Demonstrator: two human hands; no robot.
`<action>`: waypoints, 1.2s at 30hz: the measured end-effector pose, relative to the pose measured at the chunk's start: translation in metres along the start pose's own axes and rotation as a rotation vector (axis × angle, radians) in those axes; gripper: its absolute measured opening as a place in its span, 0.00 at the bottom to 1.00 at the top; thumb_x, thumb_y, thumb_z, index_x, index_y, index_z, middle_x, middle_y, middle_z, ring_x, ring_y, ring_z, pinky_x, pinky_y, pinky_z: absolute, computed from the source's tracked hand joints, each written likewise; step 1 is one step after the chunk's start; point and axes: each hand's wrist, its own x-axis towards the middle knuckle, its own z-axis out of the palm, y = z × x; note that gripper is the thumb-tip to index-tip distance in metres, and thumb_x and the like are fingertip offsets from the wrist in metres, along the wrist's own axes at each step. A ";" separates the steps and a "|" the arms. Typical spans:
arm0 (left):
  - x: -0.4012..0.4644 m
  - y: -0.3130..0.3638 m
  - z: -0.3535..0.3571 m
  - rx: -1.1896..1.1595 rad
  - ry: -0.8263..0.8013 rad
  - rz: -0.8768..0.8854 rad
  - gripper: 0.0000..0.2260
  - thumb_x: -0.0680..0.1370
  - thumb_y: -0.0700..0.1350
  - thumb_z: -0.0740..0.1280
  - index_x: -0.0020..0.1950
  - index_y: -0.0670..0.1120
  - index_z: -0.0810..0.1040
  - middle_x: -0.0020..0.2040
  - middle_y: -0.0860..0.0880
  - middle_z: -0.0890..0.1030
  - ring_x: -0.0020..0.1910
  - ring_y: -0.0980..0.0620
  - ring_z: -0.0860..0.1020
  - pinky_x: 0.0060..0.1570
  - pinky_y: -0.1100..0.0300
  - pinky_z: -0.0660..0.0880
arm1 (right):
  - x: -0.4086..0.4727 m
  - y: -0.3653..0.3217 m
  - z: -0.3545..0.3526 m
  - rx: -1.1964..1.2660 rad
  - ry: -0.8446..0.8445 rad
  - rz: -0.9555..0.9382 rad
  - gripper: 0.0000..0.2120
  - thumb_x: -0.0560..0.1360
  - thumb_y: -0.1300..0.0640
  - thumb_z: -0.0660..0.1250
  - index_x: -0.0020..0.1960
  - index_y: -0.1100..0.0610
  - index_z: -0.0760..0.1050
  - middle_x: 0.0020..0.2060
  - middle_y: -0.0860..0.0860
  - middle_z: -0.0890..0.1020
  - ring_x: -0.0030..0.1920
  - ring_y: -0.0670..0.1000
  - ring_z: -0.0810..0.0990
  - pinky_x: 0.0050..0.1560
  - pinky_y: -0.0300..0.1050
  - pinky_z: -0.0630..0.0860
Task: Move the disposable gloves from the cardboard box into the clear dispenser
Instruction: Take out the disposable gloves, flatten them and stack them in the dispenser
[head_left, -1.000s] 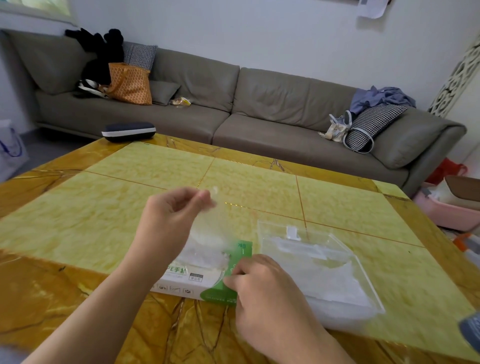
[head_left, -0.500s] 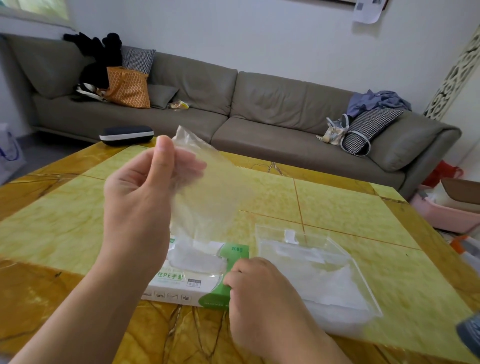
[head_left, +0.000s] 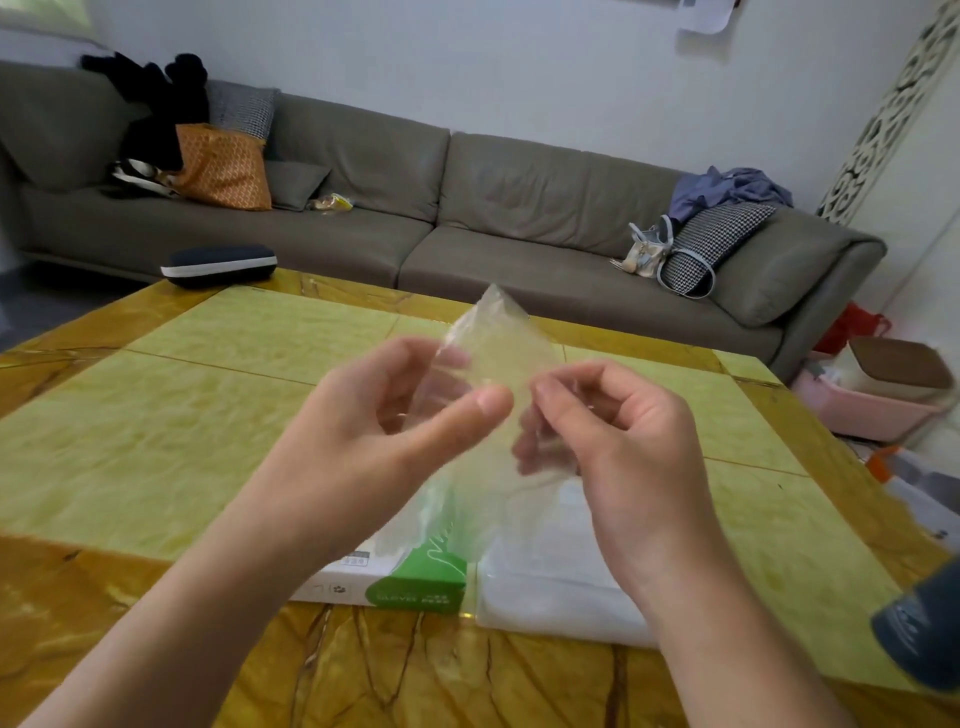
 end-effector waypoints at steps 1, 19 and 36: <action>0.000 -0.002 -0.001 0.079 -0.011 -0.028 0.20 0.73 0.60 0.75 0.62 0.54 0.79 0.51 0.56 0.87 0.50 0.58 0.85 0.51 0.60 0.83 | 0.000 -0.001 -0.003 0.025 0.014 0.023 0.05 0.81 0.65 0.70 0.47 0.65 0.82 0.33 0.58 0.83 0.31 0.58 0.83 0.33 0.49 0.82; 0.005 -0.024 -0.011 -0.100 0.013 -0.308 0.04 0.77 0.41 0.73 0.48 0.42 0.87 0.40 0.43 0.87 0.31 0.51 0.81 0.33 0.62 0.80 | 0.010 0.012 -0.049 0.005 -0.045 0.303 0.12 0.79 0.56 0.73 0.53 0.66 0.80 0.42 0.62 0.86 0.34 0.64 0.85 0.29 0.47 0.77; 0.005 -0.029 -0.002 -0.098 0.036 -0.365 0.06 0.79 0.40 0.71 0.53 0.42 0.86 0.44 0.43 0.88 0.45 0.41 0.86 0.48 0.52 0.84 | 0.009 0.029 -0.057 -0.059 0.000 0.249 0.10 0.80 0.61 0.72 0.43 0.66 0.79 0.31 0.59 0.82 0.26 0.56 0.77 0.25 0.46 0.73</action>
